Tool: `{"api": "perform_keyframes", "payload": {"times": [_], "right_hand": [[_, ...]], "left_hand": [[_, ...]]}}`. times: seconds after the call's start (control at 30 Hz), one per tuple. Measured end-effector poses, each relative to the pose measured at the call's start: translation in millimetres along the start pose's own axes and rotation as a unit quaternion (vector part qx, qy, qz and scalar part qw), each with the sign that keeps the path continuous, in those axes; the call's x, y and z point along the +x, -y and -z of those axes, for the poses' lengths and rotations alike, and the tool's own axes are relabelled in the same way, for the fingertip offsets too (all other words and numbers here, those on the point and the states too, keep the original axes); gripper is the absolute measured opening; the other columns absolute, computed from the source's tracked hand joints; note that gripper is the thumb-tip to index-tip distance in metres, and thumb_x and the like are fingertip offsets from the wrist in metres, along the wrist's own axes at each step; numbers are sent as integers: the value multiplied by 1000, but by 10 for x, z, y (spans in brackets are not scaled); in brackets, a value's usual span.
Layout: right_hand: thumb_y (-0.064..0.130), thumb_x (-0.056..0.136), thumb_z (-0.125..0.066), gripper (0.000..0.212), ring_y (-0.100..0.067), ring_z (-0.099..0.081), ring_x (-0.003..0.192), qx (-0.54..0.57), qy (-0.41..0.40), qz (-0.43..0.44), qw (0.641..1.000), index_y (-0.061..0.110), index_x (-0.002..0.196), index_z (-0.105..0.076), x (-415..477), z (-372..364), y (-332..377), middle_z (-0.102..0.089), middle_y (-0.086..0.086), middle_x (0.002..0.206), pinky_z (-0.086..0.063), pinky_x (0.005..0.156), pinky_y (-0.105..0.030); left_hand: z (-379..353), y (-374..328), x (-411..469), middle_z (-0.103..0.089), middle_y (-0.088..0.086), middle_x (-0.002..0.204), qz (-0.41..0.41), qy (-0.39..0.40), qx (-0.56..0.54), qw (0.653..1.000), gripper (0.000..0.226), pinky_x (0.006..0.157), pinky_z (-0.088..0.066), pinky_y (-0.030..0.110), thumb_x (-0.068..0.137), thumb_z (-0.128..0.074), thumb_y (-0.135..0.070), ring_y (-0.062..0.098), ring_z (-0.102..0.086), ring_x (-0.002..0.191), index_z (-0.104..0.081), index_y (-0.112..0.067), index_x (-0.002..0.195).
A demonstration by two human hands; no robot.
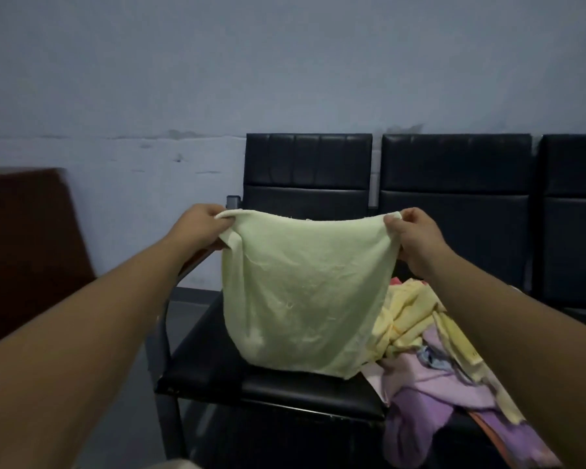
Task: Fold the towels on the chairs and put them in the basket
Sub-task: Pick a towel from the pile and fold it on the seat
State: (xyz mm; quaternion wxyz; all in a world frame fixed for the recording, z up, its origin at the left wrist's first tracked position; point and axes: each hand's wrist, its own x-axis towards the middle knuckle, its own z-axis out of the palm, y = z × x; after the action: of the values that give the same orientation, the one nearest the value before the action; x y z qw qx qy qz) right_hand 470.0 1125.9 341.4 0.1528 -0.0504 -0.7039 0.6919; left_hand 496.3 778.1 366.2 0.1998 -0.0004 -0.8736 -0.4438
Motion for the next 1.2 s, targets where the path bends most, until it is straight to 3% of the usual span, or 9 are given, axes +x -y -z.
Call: {"api": "perform_keyframes", "payload": {"times": [0.17, 0.33, 0.4, 0.53, 0.63, 0.73, 0.9, 1.1, 1.2], "right_hand": [[14, 92, -70, 23, -23, -63, 98, -16, 18, 1, 1000, 14, 115, -67, 19, 108, 31, -65, -6, 108, -58, 80, -39], [1, 88, -70, 27, -24, -60, 104, -66, 120, -44, 990, 7, 115, -69, 244, 121, -41, -63, -9, 114, -53, 87, -35], [-3, 87, -69, 30, -25, -60, 107, -152, 135, -13, 979, 7, 115, -68, 416, 63, -120, -63, -10, 115, -53, 90, -36], [7, 90, -67, 12, -23, -61, 100, -309, 63, 78, 946, 14, 99, -71, 762, -188, -231, -65, -3, 99, -54, 81, -33], [13, 92, -66, 9, -22, -63, 100, -264, -4, 85, 961, 20, 91, -71, 1032, -337, -240, -68, -3, 102, -54, 79, -33], [17, 94, -67, 7, -21, -62, 106, -192, -41, 123, 973, 21, 97, -71, 1214, -491, -100, -66, 0, 102, -54, 95, -40], [14, 94, -66, 13, -10, -60, 93, -84, -46, 165, 982, 17, 105, -72, 1176, -634, 243, -64, 10, 93, -53, 95, -35], [10, 94, -65, 18, -13, -62, 93, -92, 27, 123, 988, 8, 111, -70, 736, -525, -196, -66, 4, 95, -55, 96, -40], [8, 90, -69, 18, -19, -66, 90, -132, 59, 80, 986, 3, 107, -72, 458, -424, -683, -70, -7, 95, -56, 90, -37]], "left_hand": [[73, 138, -48, -67, 7, 79, 23, -33, -115, 993, 4, 56, -53, 23, 88, -75, -13, 15, -67, 64, -74, -13, 91], [51, 345, 89, -73, 6, 96, 21, -12, -38, 999, 18, 79, -58, 32, 88, -72, -9, 20, -70, 90, -74, -11, 106], [-3, 444, 195, -74, 9, 100, 27, -14, -2, 1000, 22, 85, -56, 36, 87, -72, -8, 23, -69, 93, -75, -10, 109], [-150, 563, 432, -72, 4, 88, 21, -67, 99, 993, 9, 65, -44, 25, 84, -76, -18, 18, -66, 84, -75, -16, 93], [-206, 503, 688, -72, 6, 86, 7, -100, 103, 990, 7, 69, -49, 26, 84, -78, -17, 20, -67, 83, -75, -14, 90], [-160, 380, 923, -73, 9, 91, -7, -161, 67, 985, 13, 82, -52, 28, 87, -75, -15, 22, -68, 87, -77, -10, 98], [7, 233, 1077, -66, 4, 89, -29, -240, 37, 970, 18, 79, -44, 24, 92, -70, -16, 17, -61, 85, -75, -8, 107], [34, 602, 715, -66, 4, 93, 3, -176, 49, 983, 13, 73, -43, 24, 92, -70, -20, 21, -62, 87, -73, -14, 104], [-9, 983, 365, -69, 3, 98, 18, -113, 73, 991, 12, 70, -43, 13, 93, -69, -20, 18, -61, 91, -75, -15, 102]]}}
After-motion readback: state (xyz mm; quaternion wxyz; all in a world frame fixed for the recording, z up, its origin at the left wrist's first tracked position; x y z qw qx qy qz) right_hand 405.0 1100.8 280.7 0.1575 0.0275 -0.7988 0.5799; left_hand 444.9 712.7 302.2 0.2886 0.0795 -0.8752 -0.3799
